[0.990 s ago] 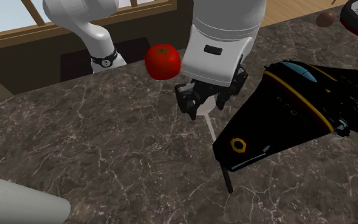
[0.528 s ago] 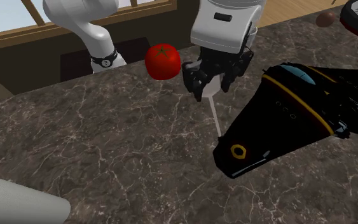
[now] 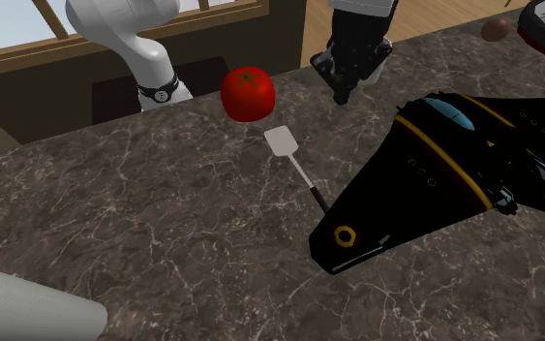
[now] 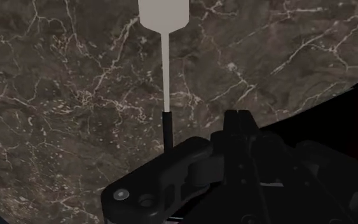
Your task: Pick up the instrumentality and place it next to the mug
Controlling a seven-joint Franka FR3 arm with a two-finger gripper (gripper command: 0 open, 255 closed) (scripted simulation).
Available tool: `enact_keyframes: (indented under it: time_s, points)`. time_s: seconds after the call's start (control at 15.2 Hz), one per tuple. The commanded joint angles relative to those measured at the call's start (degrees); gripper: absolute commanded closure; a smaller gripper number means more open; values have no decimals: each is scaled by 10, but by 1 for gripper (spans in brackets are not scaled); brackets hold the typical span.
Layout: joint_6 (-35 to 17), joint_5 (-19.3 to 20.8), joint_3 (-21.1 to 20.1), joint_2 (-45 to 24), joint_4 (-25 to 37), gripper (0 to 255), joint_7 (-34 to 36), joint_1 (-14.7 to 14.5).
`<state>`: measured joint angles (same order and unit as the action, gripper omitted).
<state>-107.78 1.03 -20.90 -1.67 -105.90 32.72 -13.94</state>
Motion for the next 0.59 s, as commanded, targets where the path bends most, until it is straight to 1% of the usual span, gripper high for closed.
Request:
enact_keyframes:
  time_s: [0.0, 0.07, 0.26, 0.53]
  points:
    - [0, 0, 0, 0, 0, 255, 0, 0]
    - [0, 0, 0, 0, 0, 0, 0, 0]
    - [-74, 4, 9, 15, -72, 0, -18, 9]
    - [-173, 15, 21, 18, -151, 0, -37, 21]
